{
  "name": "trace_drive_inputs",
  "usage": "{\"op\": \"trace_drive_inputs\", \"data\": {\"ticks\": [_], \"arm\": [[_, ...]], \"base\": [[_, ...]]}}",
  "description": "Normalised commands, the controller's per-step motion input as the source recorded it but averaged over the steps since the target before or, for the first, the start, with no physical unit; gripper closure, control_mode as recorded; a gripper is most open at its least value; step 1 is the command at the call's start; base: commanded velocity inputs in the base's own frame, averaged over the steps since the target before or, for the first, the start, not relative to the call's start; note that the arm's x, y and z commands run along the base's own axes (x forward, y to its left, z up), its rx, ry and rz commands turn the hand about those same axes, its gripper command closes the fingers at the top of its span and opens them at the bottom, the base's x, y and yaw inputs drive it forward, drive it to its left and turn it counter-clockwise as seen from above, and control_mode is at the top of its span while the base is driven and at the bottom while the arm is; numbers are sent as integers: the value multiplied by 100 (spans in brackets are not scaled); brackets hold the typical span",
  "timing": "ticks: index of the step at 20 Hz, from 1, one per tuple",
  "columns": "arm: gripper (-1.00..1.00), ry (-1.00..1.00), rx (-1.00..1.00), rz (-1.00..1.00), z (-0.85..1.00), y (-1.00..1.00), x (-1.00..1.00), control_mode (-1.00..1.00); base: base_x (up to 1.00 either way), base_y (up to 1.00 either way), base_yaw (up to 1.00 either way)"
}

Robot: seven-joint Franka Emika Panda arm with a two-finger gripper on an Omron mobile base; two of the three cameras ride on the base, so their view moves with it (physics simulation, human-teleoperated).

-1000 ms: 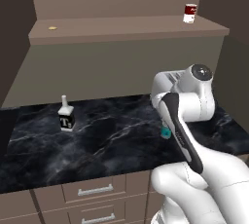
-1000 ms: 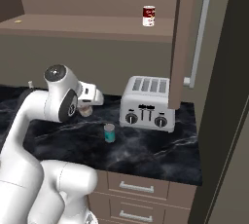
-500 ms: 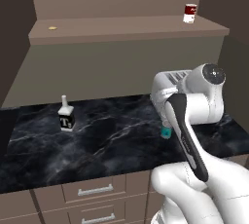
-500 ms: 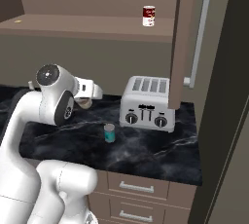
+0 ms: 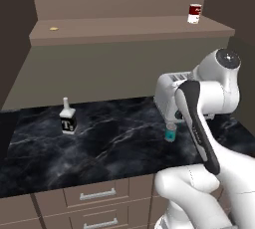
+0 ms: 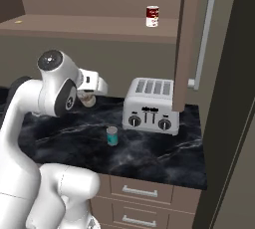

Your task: Pick the cans from the counter and place them in their designated side in the cabinet.

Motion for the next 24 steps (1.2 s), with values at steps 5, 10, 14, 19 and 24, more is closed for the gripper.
{"op": "trace_drive_inputs", "data": {"ticks": [5,10,14,19,24], "arm": [[100,3,-2,0,33,-11,-22,-100],[100,-5,-3,0,34,-10,-23,-100],[100,-11,-4,0,34,-13,-18,-100],[100,-11,-4,0,34,-12,-11,-100],[100,-14,-4,0,35,-9,-8,-100]], "base": [[0,0,0],[0,0,0],[0,0,0],[0,0,0],[0,0,0]]}}
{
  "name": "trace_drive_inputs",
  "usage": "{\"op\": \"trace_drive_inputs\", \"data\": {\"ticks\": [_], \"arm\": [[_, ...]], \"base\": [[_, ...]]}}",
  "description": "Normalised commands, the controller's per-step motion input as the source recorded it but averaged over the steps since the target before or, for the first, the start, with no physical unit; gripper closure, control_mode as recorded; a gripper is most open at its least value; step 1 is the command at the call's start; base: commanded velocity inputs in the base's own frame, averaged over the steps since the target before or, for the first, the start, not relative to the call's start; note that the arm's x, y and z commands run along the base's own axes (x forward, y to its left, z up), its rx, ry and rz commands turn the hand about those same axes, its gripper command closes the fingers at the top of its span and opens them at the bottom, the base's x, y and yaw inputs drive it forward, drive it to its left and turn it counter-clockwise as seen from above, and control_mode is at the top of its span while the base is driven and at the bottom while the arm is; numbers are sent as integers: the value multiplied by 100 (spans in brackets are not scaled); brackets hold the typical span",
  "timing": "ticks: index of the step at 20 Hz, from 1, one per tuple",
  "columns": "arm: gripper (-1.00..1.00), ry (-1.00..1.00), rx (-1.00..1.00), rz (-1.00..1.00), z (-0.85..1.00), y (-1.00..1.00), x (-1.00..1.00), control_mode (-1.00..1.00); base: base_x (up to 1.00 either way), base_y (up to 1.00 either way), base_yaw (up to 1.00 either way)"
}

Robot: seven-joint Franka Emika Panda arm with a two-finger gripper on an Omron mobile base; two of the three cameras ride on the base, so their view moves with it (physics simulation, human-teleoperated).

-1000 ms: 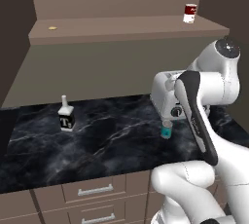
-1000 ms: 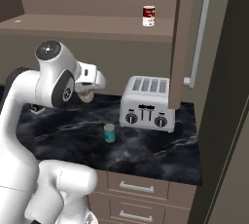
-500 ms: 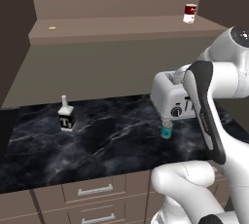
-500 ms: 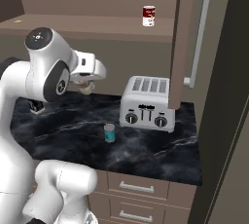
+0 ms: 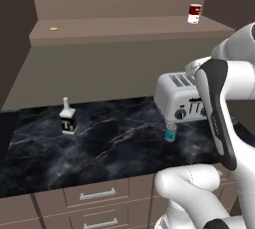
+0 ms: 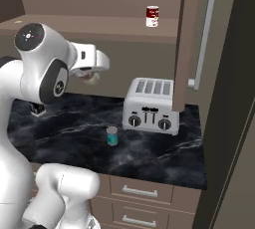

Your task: Pick the cans from the counter and place them in their designated side in the cabinet.

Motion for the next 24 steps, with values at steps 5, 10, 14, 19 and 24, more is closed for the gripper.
{"op": "trace_drive_inputs", "data": {"ticks": [5,10,14,19,24], "arm": [[100,-14,-4,0,35,-8,-7,-100],[100,-13,-4,0,33,-6,0,-100],[100,-13,-4,0,31,-4,0,-100],[100,-7,-3,0,27,-3,8,-100],[100,-2,-1,0,22,-4,23,-100]], "base": [[0,0,0],[0,0,0],[0,0,0],[0,0,0],[0,0,0]]}}
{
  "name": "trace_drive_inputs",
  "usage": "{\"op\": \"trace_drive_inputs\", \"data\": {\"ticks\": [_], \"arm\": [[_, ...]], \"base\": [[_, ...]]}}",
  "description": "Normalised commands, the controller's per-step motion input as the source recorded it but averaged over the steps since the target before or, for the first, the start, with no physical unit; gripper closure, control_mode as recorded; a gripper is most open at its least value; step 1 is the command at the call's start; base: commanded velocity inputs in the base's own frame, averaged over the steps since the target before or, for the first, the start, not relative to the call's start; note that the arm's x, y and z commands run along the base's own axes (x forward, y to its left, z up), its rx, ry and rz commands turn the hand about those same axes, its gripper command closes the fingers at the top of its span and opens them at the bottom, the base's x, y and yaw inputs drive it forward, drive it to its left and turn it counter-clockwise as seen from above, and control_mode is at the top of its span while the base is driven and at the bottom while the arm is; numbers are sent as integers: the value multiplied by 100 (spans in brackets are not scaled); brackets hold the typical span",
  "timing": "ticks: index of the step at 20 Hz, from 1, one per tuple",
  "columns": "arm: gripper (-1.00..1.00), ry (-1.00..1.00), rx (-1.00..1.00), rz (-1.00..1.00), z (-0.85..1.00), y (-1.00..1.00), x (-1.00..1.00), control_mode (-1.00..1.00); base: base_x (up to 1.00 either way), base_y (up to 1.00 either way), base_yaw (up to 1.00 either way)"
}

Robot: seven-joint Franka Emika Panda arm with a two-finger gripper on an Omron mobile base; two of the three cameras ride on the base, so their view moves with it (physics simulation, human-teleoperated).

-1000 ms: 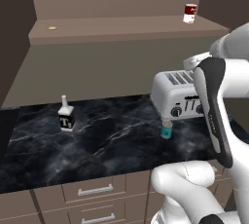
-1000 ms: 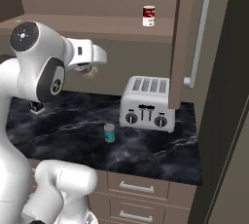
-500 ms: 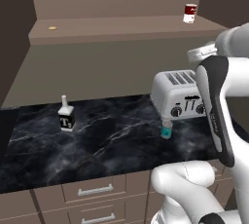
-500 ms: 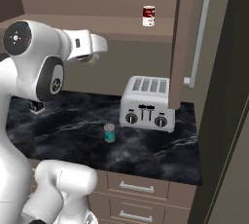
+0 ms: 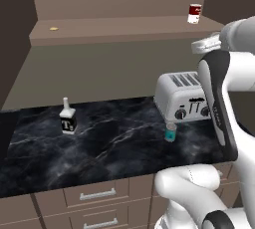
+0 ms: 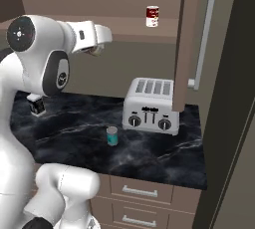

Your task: Pick the cans from the counter and place them in their designated side in the cabinet.

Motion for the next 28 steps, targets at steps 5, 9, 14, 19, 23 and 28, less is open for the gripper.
{"op": "trace_drive_inputs", "data": {"ticks": [5,9,14,19,23,28], "arm": [[100,0,0,0,15,-3,29,-100],[100,0,0,0,12,-6,27,-100],[100,0,0,0,18,-15,22,-100],[100,0,0,0,8,-9,31,-100],[100,3,0,0,3,-5,30,-100],[100,1,0,0,0,-2,32,-100]], "base": [[0,0,0],[0,0,0],[0,0,0],[0,0,0],[0,0,0],[0,0,0]]}}
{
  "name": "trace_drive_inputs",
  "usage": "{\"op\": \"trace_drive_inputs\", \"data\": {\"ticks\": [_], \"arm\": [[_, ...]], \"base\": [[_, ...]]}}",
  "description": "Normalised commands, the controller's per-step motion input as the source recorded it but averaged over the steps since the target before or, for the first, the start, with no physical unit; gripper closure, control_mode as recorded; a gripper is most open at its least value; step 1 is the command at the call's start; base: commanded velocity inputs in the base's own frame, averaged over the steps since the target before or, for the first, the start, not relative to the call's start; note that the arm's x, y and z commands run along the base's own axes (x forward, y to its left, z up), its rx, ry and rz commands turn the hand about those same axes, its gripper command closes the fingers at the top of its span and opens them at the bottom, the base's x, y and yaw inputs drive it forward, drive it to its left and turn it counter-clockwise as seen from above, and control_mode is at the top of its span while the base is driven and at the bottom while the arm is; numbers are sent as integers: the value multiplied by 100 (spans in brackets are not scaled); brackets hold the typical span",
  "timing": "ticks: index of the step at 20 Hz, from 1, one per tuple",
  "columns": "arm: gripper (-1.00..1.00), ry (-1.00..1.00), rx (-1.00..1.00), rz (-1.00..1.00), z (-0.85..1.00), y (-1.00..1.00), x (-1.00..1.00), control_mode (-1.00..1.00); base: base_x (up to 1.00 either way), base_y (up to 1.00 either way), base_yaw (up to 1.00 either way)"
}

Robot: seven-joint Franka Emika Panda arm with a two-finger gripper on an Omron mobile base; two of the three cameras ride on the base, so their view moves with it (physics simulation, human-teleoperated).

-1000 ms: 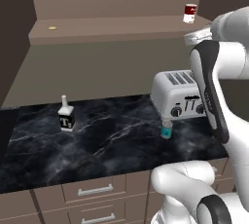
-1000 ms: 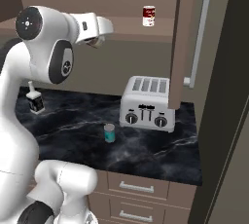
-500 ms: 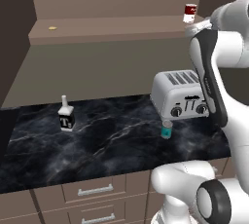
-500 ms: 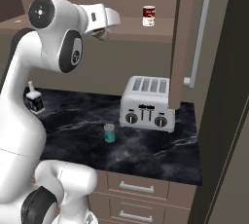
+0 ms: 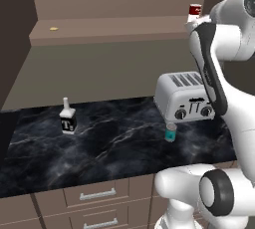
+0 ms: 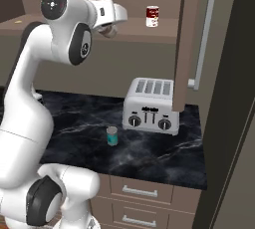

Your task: Pick the cans from the counter and place them in their designated side in the cabinet.

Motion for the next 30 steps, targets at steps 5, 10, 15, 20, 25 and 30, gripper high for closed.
{"op": "trace_drive_inputs", "data": {"ticks": [5,10,15,20,25,30], "arm": [[100,3,0,0,0,-5,33,-100],[100,2,0,0,0,-9,32,-100],[100,3,0,0,0,-11,33,-100],[100,3,0,0,0,-9,35,-100],[100,3,0,0,-5,-9,37,-100],[100,3,0,0,-7,-9,36,-100]], "base": [[0,0,0],[0,0,0],[0,0,0],[0,0,0],[0,0,0],[0,0,0]]}}
